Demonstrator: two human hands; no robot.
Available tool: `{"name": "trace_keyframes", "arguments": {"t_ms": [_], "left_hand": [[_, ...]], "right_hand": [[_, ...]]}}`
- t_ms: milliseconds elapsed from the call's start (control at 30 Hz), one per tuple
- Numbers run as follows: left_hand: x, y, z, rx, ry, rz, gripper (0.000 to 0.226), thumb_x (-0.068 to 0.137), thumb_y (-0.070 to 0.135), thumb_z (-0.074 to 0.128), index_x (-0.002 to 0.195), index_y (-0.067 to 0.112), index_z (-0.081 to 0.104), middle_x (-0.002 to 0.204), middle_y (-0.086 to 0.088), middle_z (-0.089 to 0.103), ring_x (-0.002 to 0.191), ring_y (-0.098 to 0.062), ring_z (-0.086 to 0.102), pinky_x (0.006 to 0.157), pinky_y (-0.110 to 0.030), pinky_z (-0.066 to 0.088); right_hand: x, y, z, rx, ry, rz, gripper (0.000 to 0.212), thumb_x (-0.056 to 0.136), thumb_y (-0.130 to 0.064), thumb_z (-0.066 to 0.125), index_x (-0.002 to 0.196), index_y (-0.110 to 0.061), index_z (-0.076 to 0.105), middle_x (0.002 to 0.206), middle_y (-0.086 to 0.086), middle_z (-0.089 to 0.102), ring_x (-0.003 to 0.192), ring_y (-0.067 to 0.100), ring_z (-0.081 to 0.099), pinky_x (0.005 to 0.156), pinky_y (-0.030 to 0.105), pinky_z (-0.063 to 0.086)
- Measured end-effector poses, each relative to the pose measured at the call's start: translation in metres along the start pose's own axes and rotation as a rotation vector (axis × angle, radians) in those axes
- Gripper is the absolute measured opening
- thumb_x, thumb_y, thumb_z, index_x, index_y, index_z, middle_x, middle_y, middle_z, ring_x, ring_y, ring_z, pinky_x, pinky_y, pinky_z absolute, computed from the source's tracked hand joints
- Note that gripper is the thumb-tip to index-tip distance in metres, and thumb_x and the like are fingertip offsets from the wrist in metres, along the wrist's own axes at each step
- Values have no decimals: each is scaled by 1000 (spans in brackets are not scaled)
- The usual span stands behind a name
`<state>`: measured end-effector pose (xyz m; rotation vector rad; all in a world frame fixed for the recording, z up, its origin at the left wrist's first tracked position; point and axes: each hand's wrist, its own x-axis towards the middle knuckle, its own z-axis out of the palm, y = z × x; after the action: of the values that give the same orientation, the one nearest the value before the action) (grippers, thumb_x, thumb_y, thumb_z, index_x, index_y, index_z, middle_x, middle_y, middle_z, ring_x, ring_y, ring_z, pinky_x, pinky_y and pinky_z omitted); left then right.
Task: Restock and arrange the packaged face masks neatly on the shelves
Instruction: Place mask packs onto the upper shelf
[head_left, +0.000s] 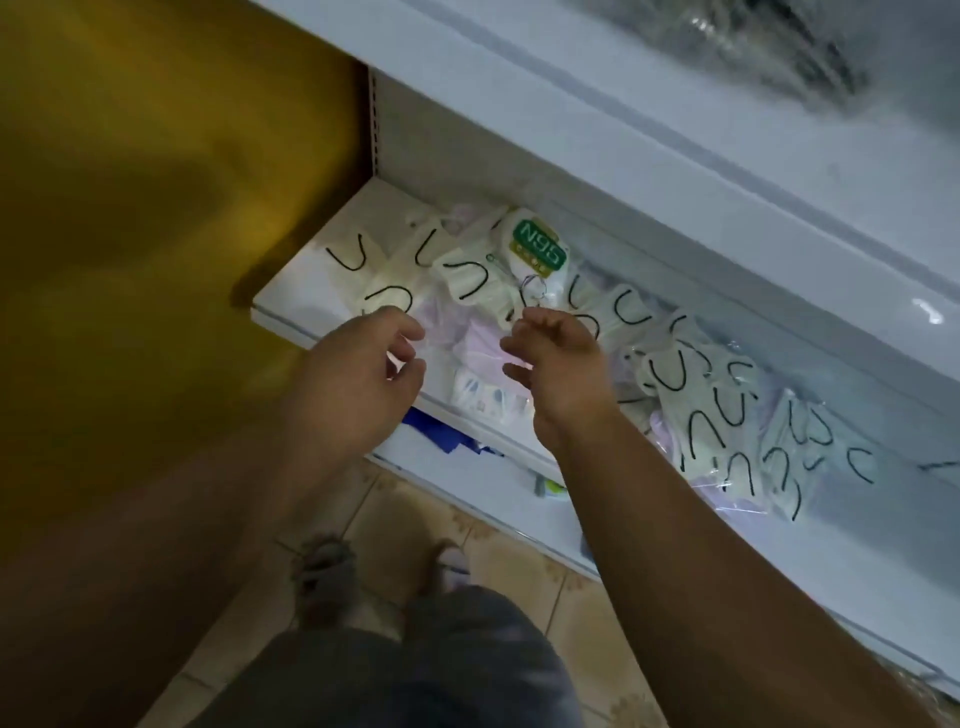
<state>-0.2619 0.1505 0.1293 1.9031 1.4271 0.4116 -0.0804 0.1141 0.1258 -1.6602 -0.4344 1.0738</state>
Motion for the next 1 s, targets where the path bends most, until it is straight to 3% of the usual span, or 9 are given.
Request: {"name": "trace_keyframes", "arguments": {"t_ms": [233, 367, 467, 567, 667, 733, 800, 867, 1000], "left_hand": [[62, -48, 70, -172, -38, -56, 23, 96, 23, 60, 118, 27, 59, 97, 10, 67, 80, -7, 63, 62, -19, 47], [93, -57, 103, -217, -69, -81, 23, 96, 22, 57, 118, 28, 58, 91, 9, 64, 73, -5, 59, 64, -19, 43], [110, -61, 117, -241, -92, -110, 25, 97, 24, 55, 121, 30, 57, 99, 12, 63, 78, -3, 58, 63, -17, 41], [115, -60, 124, -265, -95, -130, 22, 97, 25, 54, 117, 34, 56, 104, 16, 61, 87, 1, 59, 63, -12, 40], [111, -57, 125, -268, -115, -114, 22, 98, 25, 54, 117, 35, 58, 103, 17, 61, 85, 3, 58, 61, -9, 39], [110, -54, 124, -315, -101, -139, 19, 97, 26, 56, 114, 33, 60, 99, 17, 62, 86, 2, 59, 65, -7, 40], [109, -48, 121, -501, -94, -257, 16, 96, 25, 59, 111, 28, 64, 102, 9, 69, 92, -8, 66, 80, -21, 53], [109, -38, 117, -867, -146, -469, 7, 98, 23, 60, 102, 21, 65, 112, -4, 71, 106, -22, 69, 97, -41, 55], [112, -36, 122, -1367, -300, -701, 48, 96, 50, 56, 126, 12, 54, 129, -14, 61, 118, -27, 64, 107, -41, 48]], "right_hand": [[129, 52, -3, 392, -39, 207, 29, 105, -13, 42, 132, -18, 51, 115, 5, 59, 116, 33, 58, 96, 41, 47], [191, 70, -2, 508, 54, 257, 28, 102, -14, 51, 130, -19, 54, 111, 5, 57, 99, 28, 60, 92, 40, 49], [219, 71, -2, 641, 153, 300, 34, 100, -8, 54, 133, -13, 54, 126, 16, 56, 100, 31, 59, 95, 40, 52], [229, 61, -6, 706, 238, 321, 19, 98, -6, 55, 116, -2, 57, 113, 22, 59, 97, 33, 61, 89, 40, 55], [231, 60, -8, 658, 284, 252, 42, 90, -11, 58, 129, 3, 55, 97, 15, 63, 89, 28, 61, 83, 34, 54], [225, 62, -7, 624, 247, 232, 33, 91, -11, 56, 121, 2, 60, 87, 9, 61, 84, 22, 60, 76, 29, 53], [209, 64, -4, 588, 268, 241, 11, 97, -5, 52, 93, -4, 62, 79, 5, 60, 76, 18, 59, 65, 26, 51], [180, 65, 0, 579, 292, 207, 15, 95, -6, 57, 81, -7, 60, 75, 5, 59, 73, 17, 57, 73, 26, 55], [118, 86, -7, 670, 360, 167, 12, 97, -15, 62, 94, -5, 69, 78, 5, 71, 87, 21, 67, 95, 34, 55]]}}
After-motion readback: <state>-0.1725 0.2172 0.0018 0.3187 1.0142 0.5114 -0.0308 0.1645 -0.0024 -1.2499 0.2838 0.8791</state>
